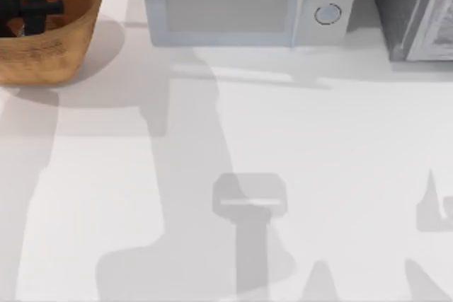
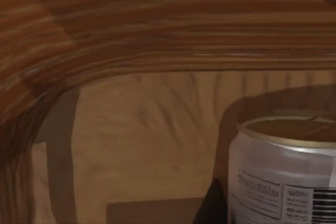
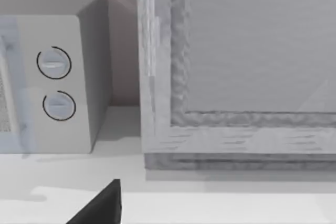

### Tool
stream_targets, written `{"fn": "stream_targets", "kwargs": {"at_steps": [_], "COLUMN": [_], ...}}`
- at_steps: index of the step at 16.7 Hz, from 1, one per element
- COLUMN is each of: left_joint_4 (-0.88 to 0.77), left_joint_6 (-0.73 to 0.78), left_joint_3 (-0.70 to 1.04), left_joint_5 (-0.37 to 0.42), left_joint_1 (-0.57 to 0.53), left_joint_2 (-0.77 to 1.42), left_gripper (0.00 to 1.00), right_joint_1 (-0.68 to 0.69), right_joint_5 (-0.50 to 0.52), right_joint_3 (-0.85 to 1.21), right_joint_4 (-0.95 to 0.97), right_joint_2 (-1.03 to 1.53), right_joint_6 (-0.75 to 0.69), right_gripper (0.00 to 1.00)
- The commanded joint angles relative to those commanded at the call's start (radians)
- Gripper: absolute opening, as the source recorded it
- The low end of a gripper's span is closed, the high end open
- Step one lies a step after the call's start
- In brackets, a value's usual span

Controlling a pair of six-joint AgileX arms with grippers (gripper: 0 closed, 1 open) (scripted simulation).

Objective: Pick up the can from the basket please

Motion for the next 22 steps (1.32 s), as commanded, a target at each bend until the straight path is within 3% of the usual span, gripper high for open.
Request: {"fn": "stream_targets", "kwargs": {"at_steps": [4,8,15,22], "left_joint_4": [0.049,0.177,0.505,0.876], "left_joint_6": [-0.009,-0.026,-0.064,-0.090], "left_joint_3": [-0.098,-0.358,-1.073,-1.871], "left_joint_5": [0.020,0.055,0.080,0.008], "left_joint_1": [-0.021,-0.066,-0.135,-0.144], "left_joint_2": [-0.098,-0.361,-1.105,-1.964], "left_gripper": [0.00,0.00,0.00,0.00], "right_joint_1": [0.000,0.000,0.000,0.000], "right_joint_5": [0.000,0.000,0.000,0.000], "right_joint_3": [0.000,0.000,0.000,0.000], "right_joint_4": [0.000,0.000,0.000,0.000], "right_joint_2": [0.000,0.000,0.000,0.000], "right_joint_6": [0.000,0.000,0.000,0.000], "right_gripper": [1.00,1.00,1.00,1.00]}}
